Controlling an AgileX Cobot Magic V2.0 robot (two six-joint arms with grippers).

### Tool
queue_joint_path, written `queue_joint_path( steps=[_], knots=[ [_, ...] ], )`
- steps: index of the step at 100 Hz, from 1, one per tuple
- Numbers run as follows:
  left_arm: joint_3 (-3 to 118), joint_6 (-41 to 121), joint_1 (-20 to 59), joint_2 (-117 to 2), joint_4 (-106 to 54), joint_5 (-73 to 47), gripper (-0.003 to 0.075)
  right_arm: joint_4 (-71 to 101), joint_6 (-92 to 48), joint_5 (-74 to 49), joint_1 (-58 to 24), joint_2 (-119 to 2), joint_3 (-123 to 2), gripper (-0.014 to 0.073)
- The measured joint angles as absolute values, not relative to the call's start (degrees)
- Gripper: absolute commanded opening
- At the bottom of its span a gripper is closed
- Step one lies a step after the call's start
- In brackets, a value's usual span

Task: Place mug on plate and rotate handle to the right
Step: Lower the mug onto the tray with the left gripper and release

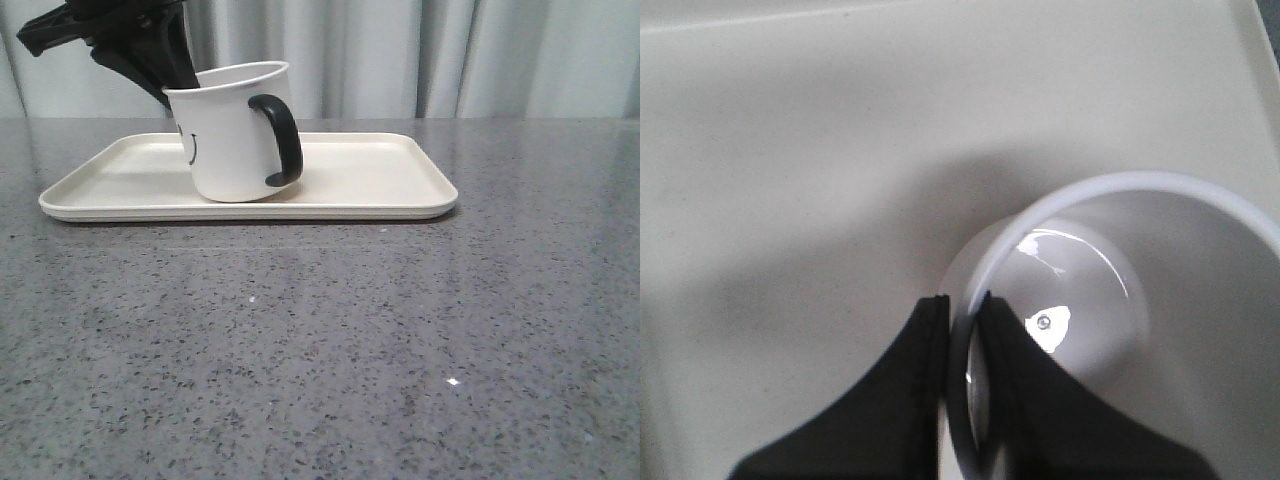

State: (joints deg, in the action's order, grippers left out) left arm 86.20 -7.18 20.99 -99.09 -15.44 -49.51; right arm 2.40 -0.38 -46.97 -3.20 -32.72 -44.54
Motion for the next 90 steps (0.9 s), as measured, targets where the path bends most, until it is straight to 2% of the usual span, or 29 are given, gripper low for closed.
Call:
queue_joint_path(
  steps=[28, 36, 75, 82, 90],
  knots=[
    [86.47, -7.27, 21.2, -99.46, -15.65, -49.4, -0.0016, 2.4, -0.38, -46.97, -3.2, -32.72, -44.54, 0.0574],
    [86.47, -7.27, 21.2, -99.54, -15.65, -49.4, 0.0013, 2.4, -0.38, -46.97, -3.2, -32.72, -44.54, 0.0574],
    [89.71, -5.01, 21.2, -99.67, -15.65, -51.49, 0.0401, 2.4, -0.38, -46.87, -3.2, -32.72, -44.54, 0.0574],
    [90.54, -4.61, 21.2, -99.67, -15.65, -51.61, 0.0445, 2.4, -0.38, -46.87, -3.2, -32.72, -44.54, 0.0574],
    [91.57, -4.38, 21.2, -99.67, -15.65, -51.75, 0.0456, 2.4, -0.38, -46.87, -3.2, -32.72, -44.54, 0.0574]
  ],
)
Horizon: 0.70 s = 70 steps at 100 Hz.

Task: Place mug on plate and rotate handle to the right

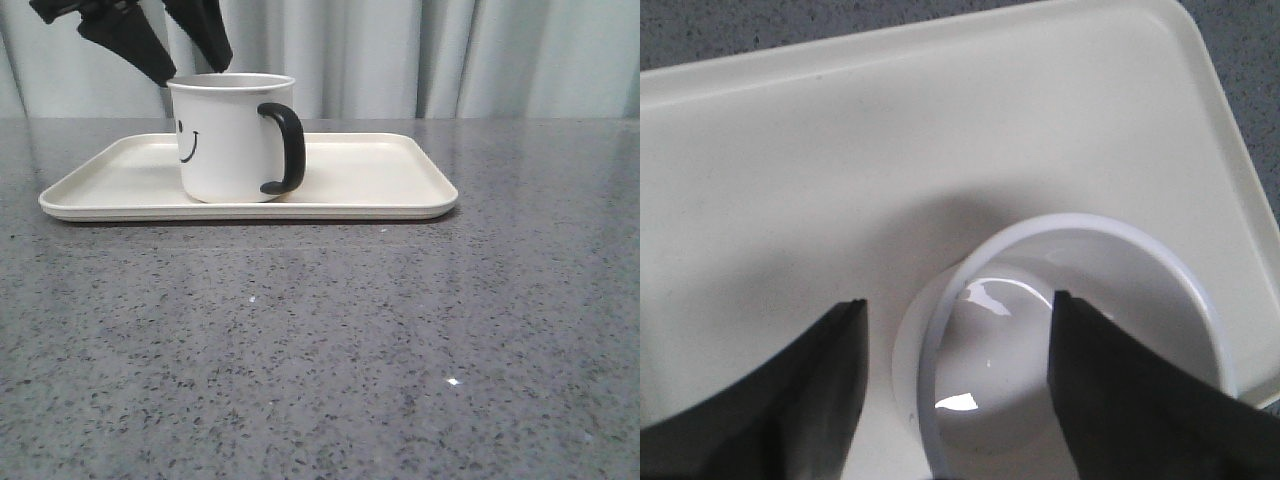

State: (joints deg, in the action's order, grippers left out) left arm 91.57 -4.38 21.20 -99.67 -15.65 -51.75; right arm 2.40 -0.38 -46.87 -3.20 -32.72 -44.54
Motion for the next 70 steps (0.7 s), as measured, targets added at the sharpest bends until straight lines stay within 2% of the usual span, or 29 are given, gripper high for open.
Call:
queue_joint_path(
  steps=[42, 70],
  knots=[
    [92.45, -1.91, 21.2, -95.15, -14.52, -50.14, 0.0451, 2.4, -0.38, -46.57, -3.2, -32.72, -44.54, 0.0574],
    [74.5, -1.56, 20.88, -79.72, -11.74, -41.42, 0.0448, 2.4, -0.38, -46.57, -3.2, -32.72, -44.54, 0.0574]
  ],
)
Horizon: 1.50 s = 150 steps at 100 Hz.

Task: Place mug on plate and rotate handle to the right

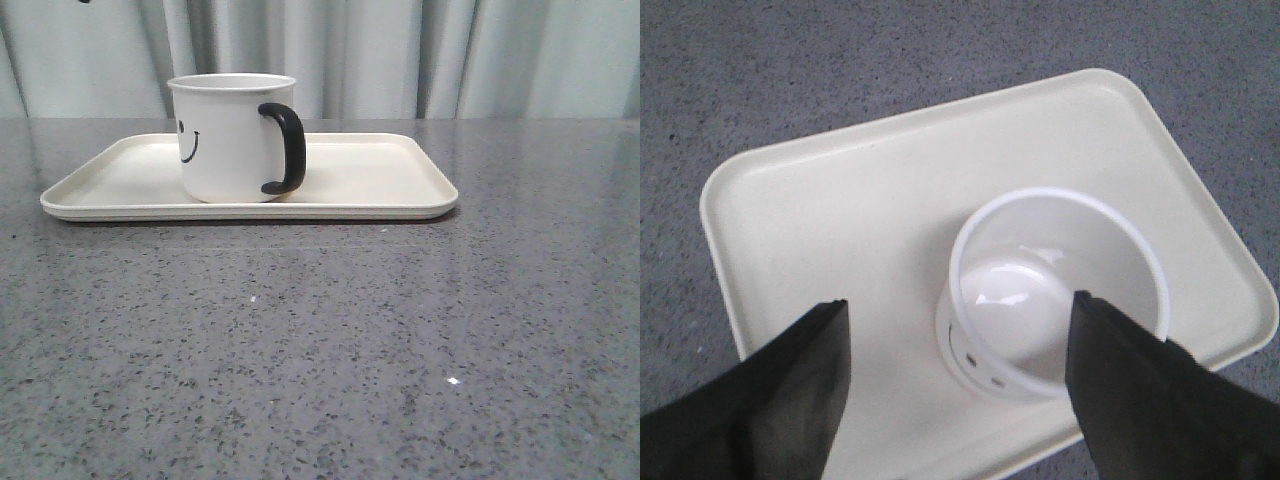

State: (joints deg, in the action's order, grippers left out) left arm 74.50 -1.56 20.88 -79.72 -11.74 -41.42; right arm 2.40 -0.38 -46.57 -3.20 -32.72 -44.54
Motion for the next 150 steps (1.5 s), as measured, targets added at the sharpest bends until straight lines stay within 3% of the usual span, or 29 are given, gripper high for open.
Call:
queue_joint_path(
  steps=[26, 71, 117, 150],
  knots=[
    [53.32, -1.46, 18.89, -61.18, -11.24, -31.44, 0.0448, 2.4, -0.38, -46.57, -3.2, -32.72, -44.54, 0.0574],
    [36.48, -1.46, 5.96, -40.8, -10.5, -30.51, 0.0448, 2.4, -0.38, -46.57, -3.2, -32.72, -44.54, 0.0574],
    [34.02, -1.46, 2.35, -38.37, -9.75, -29.92, 0.0439, 4.94, -0.38, -46.29, -3.2, -33.6, -44.59, 0.0574],
    [34.02, -1.46, 2.35, -38.37, -9.64, -29.57, 0.0439, 13.92, -5.38, -45.64, -9.33, -47.2, -54.17, 0.0574]
  ],
)
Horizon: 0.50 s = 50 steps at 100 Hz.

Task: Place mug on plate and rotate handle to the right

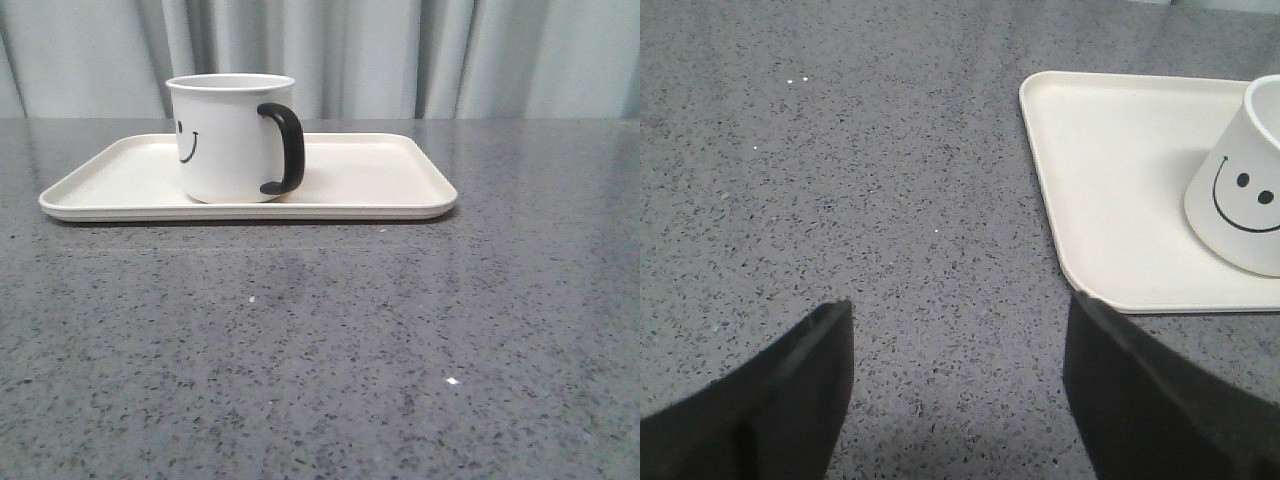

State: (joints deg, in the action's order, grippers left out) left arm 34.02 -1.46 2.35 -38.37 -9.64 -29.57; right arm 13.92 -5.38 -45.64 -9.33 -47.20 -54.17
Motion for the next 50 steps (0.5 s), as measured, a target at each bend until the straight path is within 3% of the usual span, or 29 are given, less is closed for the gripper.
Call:
queue_joint_path(
  steps=[50],
  knots=[
    [34.02, -1.46, 2.35, -38.37, -9.64, -29.43, 0.0439, 14.4, -5.21, -41.72, -25.82, -83.31, -81.24, 0.0574]
  ],
)
